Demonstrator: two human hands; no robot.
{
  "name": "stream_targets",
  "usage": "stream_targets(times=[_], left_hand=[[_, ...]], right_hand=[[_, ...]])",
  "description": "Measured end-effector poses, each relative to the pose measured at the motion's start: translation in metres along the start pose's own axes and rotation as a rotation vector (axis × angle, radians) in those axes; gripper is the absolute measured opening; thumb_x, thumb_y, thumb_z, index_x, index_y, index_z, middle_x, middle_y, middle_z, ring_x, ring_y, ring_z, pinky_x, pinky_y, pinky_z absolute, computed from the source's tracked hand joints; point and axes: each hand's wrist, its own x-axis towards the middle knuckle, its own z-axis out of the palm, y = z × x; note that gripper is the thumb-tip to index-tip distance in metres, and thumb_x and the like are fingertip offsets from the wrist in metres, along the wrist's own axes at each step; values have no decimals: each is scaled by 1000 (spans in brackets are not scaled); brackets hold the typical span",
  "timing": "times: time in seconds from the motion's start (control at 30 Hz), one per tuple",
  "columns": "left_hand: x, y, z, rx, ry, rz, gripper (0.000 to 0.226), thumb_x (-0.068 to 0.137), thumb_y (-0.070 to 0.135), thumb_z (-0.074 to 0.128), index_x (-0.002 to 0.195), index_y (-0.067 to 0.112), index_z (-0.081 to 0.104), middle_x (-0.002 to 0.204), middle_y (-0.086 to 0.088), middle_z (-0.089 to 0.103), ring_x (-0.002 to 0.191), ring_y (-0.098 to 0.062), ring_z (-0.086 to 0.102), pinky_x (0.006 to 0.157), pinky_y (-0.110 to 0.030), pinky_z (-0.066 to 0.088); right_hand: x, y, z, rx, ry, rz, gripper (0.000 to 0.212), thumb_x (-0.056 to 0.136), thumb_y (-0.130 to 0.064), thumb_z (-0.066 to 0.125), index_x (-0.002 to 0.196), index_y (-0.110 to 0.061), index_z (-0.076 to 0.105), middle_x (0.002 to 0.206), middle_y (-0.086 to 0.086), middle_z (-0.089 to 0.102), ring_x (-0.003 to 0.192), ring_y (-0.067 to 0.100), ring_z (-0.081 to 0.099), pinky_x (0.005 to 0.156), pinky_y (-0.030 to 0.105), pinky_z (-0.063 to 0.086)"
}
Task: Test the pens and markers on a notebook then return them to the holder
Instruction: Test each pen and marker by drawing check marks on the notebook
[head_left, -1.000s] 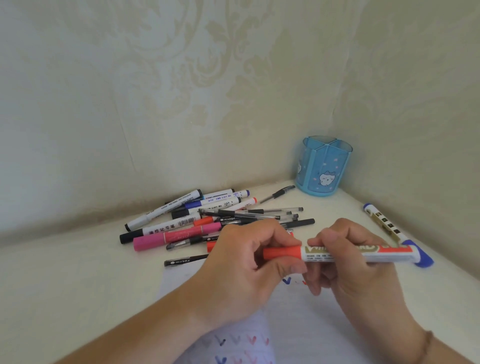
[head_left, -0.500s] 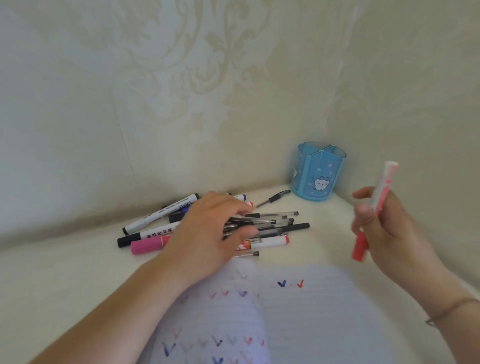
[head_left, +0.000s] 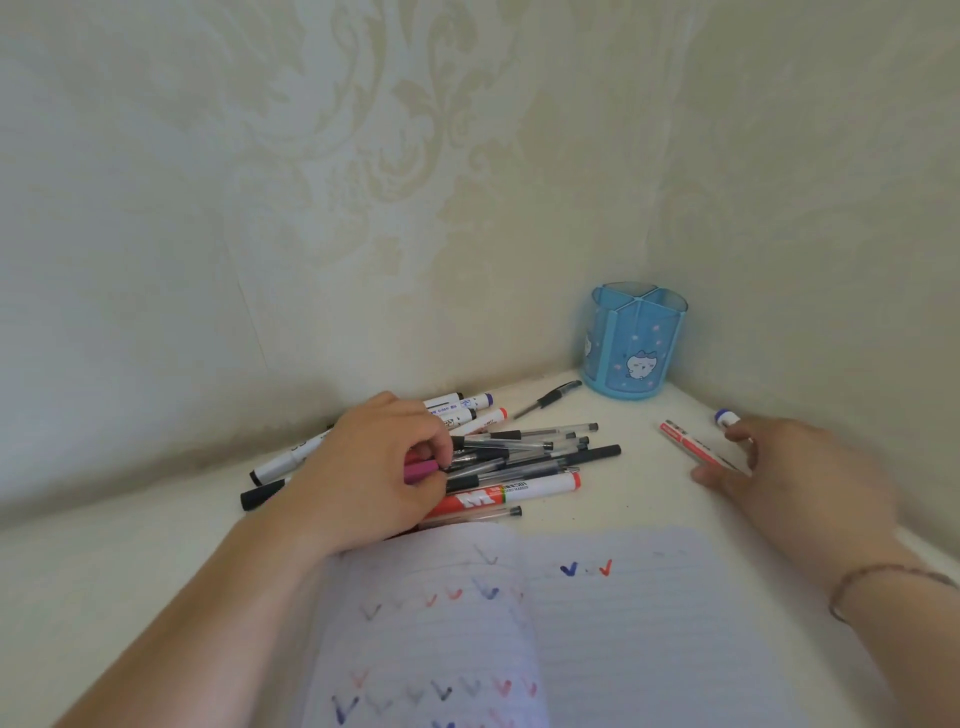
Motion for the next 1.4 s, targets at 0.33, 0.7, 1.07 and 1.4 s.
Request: stream_targets(times=[0.33, 0.7, 1.07, 1.4], left_hand=[[-3, 21, 4, 19, 29, 208, 3, 81, 29, 63, 80, 32, 62, 72, 19, 51, 76, -3, 45, 73, -20, 40], [-20, 65, -25, -435, -363, 527, 56, 62, -20, 45, 81, 22, 76, 125, 16, 61, 115, -15, 52, 97, -27, 39], [-12, 34, -46, -922, -845, 200, 69, 87, 63, 54, 138, 17, 41, 129, -14, 61, 65, -15, 62, 76, -42, 48], [-20, 126, -18, 455, -529, -74, 38, 95, 36, 32, 71, 8, 43, 87, -7, 63, 72, -25, 55, 63, -30, 34]], right_hand=[[-36, -63, 19, 227, 52, -735, 27, 79, -54, 59, 105, -45, 63, 112, -22, 58, 89, 7, 56, 59, 27, 51], [-37, -68, 14, 207, 78, -718, 26, 76, -54, 50, 91, -44, 67, 81, -25, 64, 76, 4, 52, 51, 10, 29], [-33, -55, -15, 944, -23, -405, 7, 86, -31, 66, 81, -36, 65, 62, -19, 53, 52, 0, 45, 50, 10, 33], [-55, -61, -36, 1180, -87, -548, 35, 74, -57, 69, 77, -23, 63, 63, 21, 51, 52, 20, 39, 49, 20, 35]])
